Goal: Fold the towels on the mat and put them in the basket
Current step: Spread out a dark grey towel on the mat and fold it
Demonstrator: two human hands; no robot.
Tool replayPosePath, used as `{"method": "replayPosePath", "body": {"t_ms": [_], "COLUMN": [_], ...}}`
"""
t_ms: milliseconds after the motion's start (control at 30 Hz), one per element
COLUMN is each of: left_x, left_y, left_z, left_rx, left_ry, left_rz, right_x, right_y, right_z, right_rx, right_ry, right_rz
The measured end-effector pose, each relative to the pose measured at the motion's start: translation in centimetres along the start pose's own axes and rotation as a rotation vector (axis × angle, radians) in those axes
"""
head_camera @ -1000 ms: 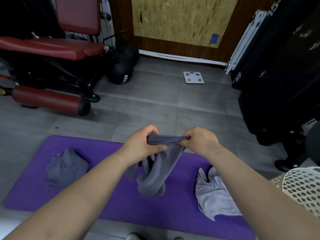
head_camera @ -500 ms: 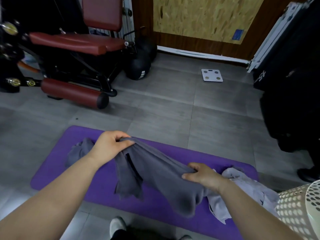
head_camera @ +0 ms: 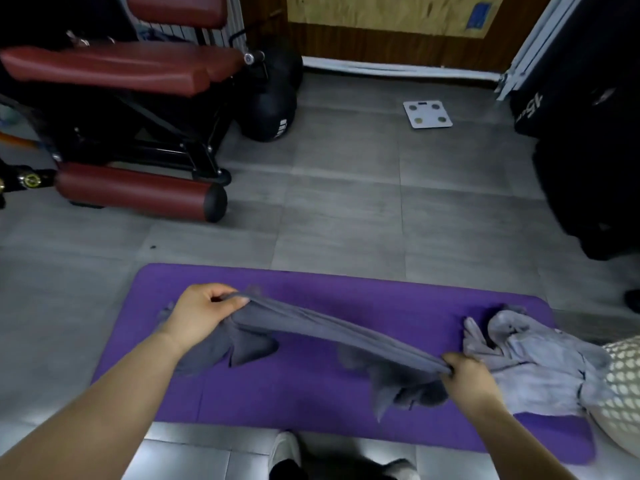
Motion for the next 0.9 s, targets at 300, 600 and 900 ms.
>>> {"method": "replayPosePath", "body": {"t_ms": [300,600,900], "left_x": [-6.8,-12.7,-9.3], "left_y": [-0.3,-0.8,-7.3], "left_z": [6.5,6.0,12.6], "left_rx": [-0.165,-0.194,-0.442], "left_ry": [0.139,-0.013,-0.100], "left_rz": [0.027,-0.088,0.219], "right_x": [-8.3,-13.6,-15.8], "right_y": [-0.5,3.6,-7.3], "right_z": [2.8,5.1,-0.6], "right_rx": [0.284,0.624,0.397], "right_ry": [0.035,0.064,0.360], "right_rz": [0.160,-0.220,-0.317]}}
Point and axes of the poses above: each hand's wrist, its own x-axis away from the middle knuckle, its own y-axis out of the back of the hand, z = x × y, the point moved 2 cm from there along -x, towards the middle knuckle, and after that the axes turned 14 degrees about -y, right-handed, at the moved point
